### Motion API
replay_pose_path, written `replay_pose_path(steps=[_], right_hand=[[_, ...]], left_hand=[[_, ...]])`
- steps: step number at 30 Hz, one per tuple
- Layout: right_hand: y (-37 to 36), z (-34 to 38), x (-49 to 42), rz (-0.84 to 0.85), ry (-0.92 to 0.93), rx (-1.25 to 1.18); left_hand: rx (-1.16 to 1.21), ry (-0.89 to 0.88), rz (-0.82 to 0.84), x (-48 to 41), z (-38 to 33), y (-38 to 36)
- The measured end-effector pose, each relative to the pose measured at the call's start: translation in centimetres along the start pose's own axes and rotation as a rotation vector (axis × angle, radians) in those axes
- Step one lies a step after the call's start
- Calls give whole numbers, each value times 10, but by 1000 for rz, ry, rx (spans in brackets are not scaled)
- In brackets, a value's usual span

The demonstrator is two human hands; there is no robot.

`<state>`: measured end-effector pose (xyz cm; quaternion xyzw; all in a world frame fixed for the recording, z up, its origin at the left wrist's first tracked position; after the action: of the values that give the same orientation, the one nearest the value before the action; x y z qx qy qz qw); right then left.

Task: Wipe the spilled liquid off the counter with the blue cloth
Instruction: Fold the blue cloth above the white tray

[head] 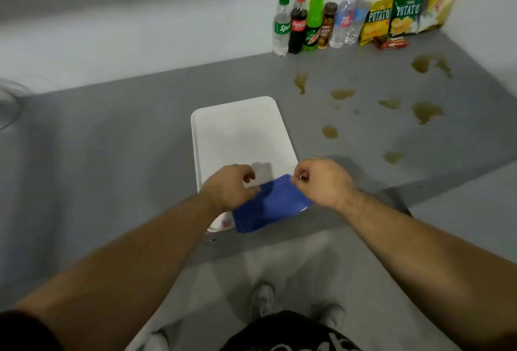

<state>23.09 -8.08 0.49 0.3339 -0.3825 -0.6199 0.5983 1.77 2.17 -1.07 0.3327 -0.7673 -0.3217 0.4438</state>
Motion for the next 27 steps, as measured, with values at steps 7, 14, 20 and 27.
replay_pose_path(steps=[7,14,20,27], right_hand=[[-39,0,10,118,-116,60],[-51,-2,8,91,-171,16],[-42,-9,13,-9,-183,-253],[12,1,29,-235,-87,-638]], left_hand=[[0,101,31,7,21,-24],[86,40,28,8,20,-36],[310,-32,115,10,12,-32],[440,-181,259,11,-32,-8]])
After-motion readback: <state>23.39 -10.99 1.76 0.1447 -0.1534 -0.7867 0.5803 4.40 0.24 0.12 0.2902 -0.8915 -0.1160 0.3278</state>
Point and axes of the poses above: each hand's wrist, its own x-axis away from the middle knuckle, its own y-axis out of the back of the hand, z = x × y, the point moved 3 cm from there along -x, towards the middle knuckle, and after that the axes turned 14 degrees about y, right-handed, at the moved point
